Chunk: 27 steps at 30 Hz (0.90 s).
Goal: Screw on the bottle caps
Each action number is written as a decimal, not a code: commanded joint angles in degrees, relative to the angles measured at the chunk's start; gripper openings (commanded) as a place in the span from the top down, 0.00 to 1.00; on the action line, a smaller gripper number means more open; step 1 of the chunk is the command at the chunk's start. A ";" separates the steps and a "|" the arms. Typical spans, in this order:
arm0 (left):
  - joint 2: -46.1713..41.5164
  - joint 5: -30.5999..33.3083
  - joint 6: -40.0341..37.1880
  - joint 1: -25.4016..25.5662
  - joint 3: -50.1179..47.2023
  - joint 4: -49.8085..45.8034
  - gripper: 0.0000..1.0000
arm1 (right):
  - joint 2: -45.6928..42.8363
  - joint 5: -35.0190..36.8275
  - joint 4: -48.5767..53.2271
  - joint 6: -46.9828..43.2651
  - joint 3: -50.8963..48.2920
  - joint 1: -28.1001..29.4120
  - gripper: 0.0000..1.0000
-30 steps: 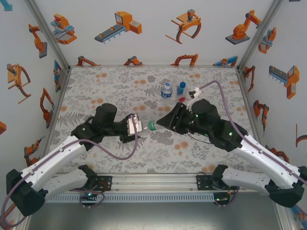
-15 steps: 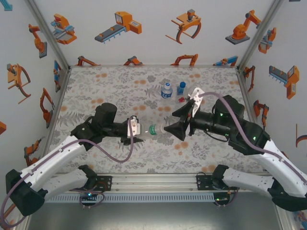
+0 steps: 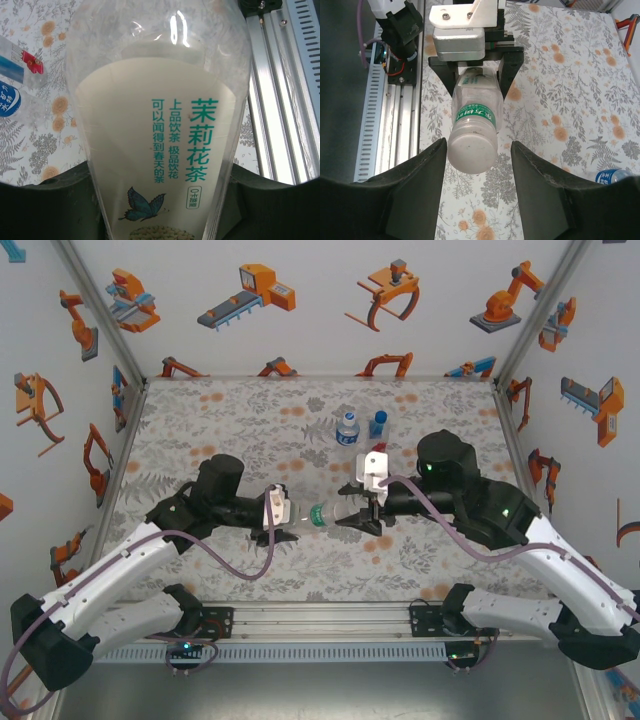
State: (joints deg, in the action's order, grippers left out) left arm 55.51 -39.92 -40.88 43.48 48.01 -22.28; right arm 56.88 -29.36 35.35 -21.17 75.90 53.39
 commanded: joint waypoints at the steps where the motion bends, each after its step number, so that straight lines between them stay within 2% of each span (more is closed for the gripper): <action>1: -0.88 -2.12 -1.39 0.19 2.09 -1.18 1.00 | -0.01 -0.77 -0.22 -1.32 -0.58 -0.04 0.49; 5: -0.83 -1.91 -1.40 0.20 2.09 -1.20 1.00 | 0.34 -2.67 0.38 -0.26 -0.79 -0.06 0.49; 18: -1.14 -1.75 -1.24 0.20 1.83 -1.01 1.00 | -0.08 0.37 -0.11 2.83 -2.25 0.00 0.53; 23: -1.16 -1.62 -0.87 0.20 1.64 -0.36 1.00 | -0.32 4.88 -1.75 9.70 -2.84 0.05 0.68; 27: -1.20 0.70 0.05 0.20 0.96 1.54 1.00 | -1.27 17.00 -5.06 29.15 -4.94 0.04 0.89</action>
State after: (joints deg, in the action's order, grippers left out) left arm 55.35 -38.39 -40.73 43.46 48.03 -22.76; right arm 56.34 -24.08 33.74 -7.40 72.42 53.58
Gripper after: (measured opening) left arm 0.549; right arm 0.405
